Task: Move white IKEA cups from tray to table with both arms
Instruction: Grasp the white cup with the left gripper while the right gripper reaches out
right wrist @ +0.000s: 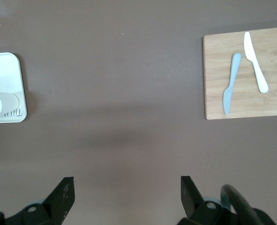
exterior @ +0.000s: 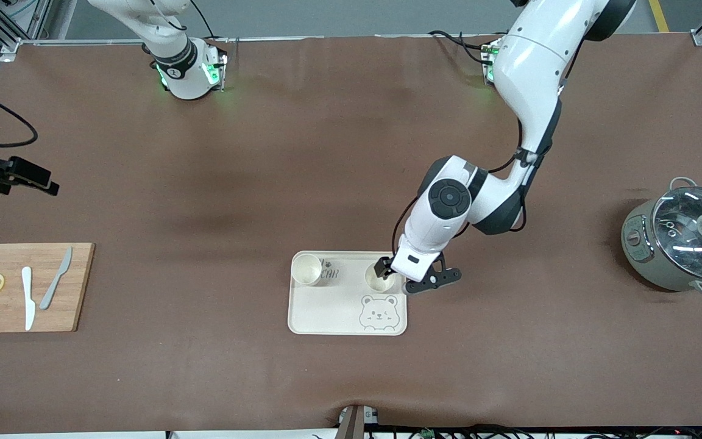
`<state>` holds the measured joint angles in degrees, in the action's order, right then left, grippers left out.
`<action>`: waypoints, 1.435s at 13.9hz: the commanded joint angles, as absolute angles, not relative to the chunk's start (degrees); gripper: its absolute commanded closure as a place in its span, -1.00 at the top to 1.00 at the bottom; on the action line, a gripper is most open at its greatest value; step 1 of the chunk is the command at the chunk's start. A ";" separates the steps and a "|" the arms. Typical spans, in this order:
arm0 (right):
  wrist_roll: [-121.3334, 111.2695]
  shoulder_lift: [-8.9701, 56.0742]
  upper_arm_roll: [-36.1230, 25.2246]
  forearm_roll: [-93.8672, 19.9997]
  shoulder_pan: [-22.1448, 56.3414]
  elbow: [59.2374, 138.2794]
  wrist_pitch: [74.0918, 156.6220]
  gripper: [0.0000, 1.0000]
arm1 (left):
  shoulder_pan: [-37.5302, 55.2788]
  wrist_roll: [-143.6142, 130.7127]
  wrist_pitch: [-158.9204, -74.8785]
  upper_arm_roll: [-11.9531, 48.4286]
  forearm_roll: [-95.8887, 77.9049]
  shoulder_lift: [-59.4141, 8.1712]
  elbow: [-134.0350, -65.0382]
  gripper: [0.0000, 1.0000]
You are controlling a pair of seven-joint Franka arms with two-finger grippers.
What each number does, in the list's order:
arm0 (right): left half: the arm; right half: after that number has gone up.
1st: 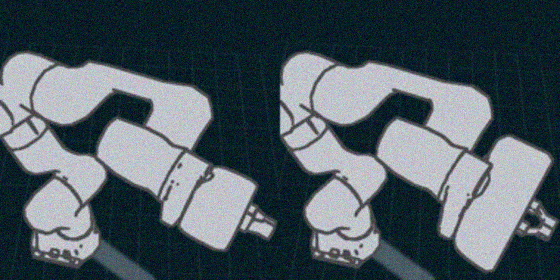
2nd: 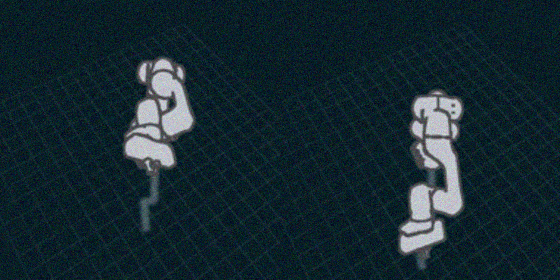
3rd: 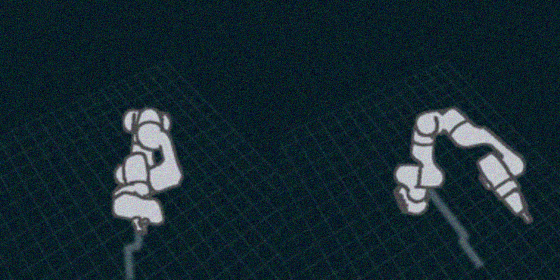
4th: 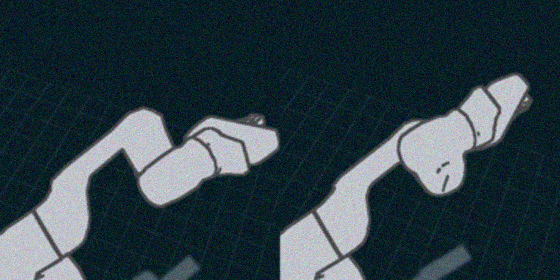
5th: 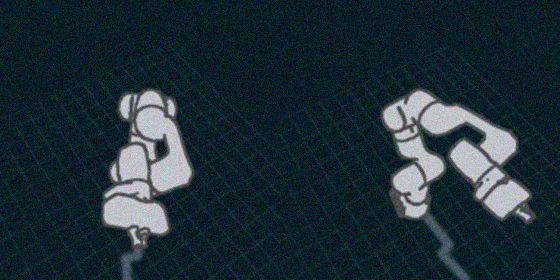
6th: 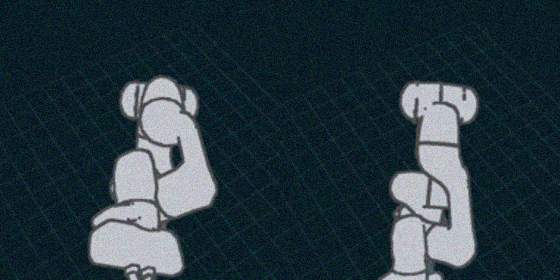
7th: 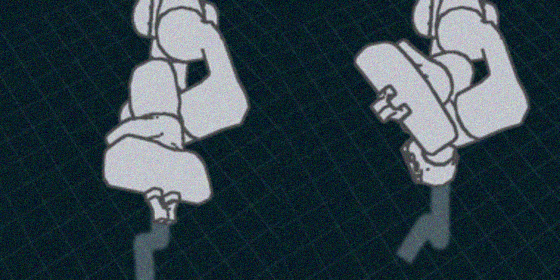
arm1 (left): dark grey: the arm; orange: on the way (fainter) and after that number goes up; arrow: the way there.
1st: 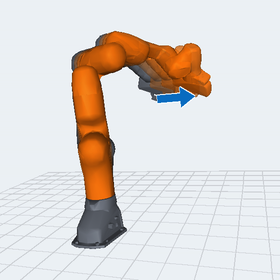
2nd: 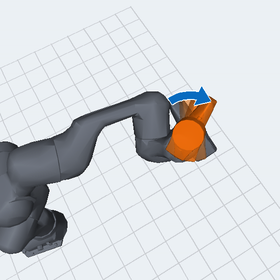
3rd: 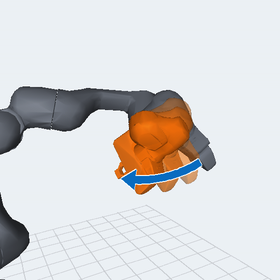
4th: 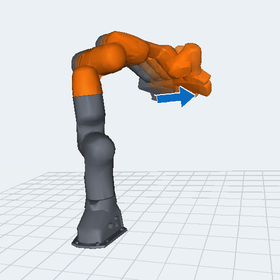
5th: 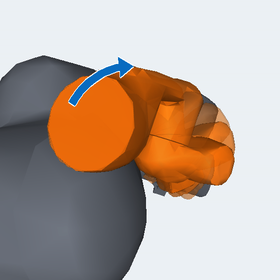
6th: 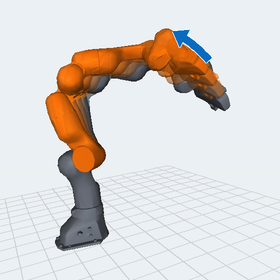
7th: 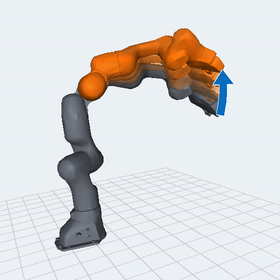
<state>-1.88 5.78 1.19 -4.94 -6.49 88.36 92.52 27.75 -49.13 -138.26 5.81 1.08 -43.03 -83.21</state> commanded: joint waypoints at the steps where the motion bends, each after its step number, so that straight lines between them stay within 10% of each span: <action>1: -2.28 7.29 1.41 -6.42 -6.94 85.87 91.84 1.00 | 28.65 -50.09 -140.54 5.54 2.02 -45.96 -82.00 1.00; 3: -2.37 8.61 1.41 -5.81 -6.25 85.78 92.19 1.00 | 28.91 -50.36 -140.71 5.54 2.11 -46.93 -82.00 0.91; 7: -2.46 10.54 1.41 -5.27 -5.63 85.87 95.52 1.00 | 29.09 -50.00 -140.80 5.54 2.11 -47.55 -82.00 -0.87; 8: -2.37 11.50 1.41 -5.19 -5.28 85.87 96.23 1.00 | 29.09 -50.01 -140.80 5.54 2.11 -47.55 -82.00 -1.00; 20: -0.97 29.08 1.41 -5.62 0.25 85.87 116.70 1.00 | 27.86 -50.36 -135.20 4.92 2.99 -39.04 -82.44 -1.00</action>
